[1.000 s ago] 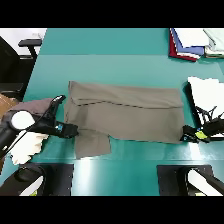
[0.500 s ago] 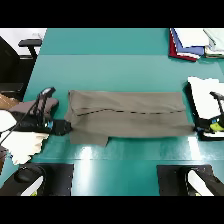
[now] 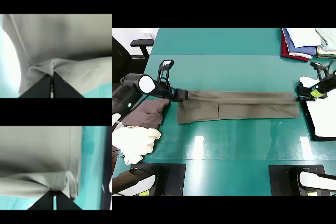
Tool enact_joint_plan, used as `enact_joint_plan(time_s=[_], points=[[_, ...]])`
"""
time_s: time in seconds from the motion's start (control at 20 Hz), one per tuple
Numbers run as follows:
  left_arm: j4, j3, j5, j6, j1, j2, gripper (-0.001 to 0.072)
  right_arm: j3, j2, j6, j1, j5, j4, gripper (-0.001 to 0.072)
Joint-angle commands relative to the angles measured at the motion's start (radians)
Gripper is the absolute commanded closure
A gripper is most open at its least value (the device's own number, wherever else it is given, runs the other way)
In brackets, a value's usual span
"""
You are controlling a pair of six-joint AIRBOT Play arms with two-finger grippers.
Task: Fold the shirts.
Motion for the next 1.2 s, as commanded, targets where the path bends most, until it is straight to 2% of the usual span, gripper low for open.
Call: enact_joint_plan(time_s=[0.0, 0.05, 0.1, 0.15, 0.4, 0.45, 0.5, 0.55, 0.75, 0.8, 0.95, 1.1, 1.15], points=[[-0.048, 0.025, 0.143, 0.010, 0.039, -0.068, 0.0470, 0.128, -0.130, 0.000, 0.004, -0.007, 0.067, 0.0680], [-0.079, 0.025, 0.163, 0.010, 0.039, -0.068, 0.0258, 0.153, -0.148, 0.000, 0.004, -0.015, 0.079, 0.0498], [-0.104, 0.025, 0.175, 0.010, 0.039, -0.068, 0.0280, 0.174, -0.158, -0.001, 0.004, -0.013, 0.083, 0.0359], [-0.111, 0.026, 0.180, 0.010, 0.039, -0.068, 0.0280, 0.189, -0.162, -0.020, 0.000, -0.004, 0.090, 0.0319], [-0.126, 0.049, 0.072, 0.011, 0.039, -0.068, 0.0284, 0.119, -0.117, -0.156, -0.139, 0.078, 0.239, 0.0318], [-0.131, 0.049, 0.058, 0.011, 0.039, -0.068, 0.0425, 0.080, -0.104, -0.164, -0.184, 0.074, 0.264, 0.0308], [-0.140, 0.049, 0.055, 0.011, 0.039, -0.068, 0.0627, 0.037, -0.096, -0.165, -0.232, 0.072, 0.287, 0.0141], [-0.158, 0.049, 0.058, 0.011, 0.039, -0.068, 0.0684, -0.002, -0.097, -0.166, -0.277, 0.076, 0.303, 0.0073], [-0.316, 0.048, 0.078, 0.061, 0.035, -0.079, 0.0684, -0.121, -0.143, -0.219, -0.367, 0.057, 0.410, 0.0099], [-0.331, 0.047, 0.087, 0.064, 0.024, -0.080, 0.0684, -0.130, -0.164, -0.221, -0.367, 0.054, 0.425, 0.0146], [-0.333, 0.047, 0.137, 0.062, -0.038, -0.080, 0.0684, -0.131, -0.230, -0.224, -0.328, 0.022, 0.471, 0.0157], [-0.334, 0.047, 0.207, 0.058, -0.115, -0.080, 0.0685, -0.129, -0.254, -0.228, -0.264, -0.032, 0.492, 0.0402], [-0.337, 0.047, 0.231, 0.051, -0.132, -0.080, 0.0685, -0.129, -0.248, -0.228, -0.249, -0.050, 0.493, 0.0570]])
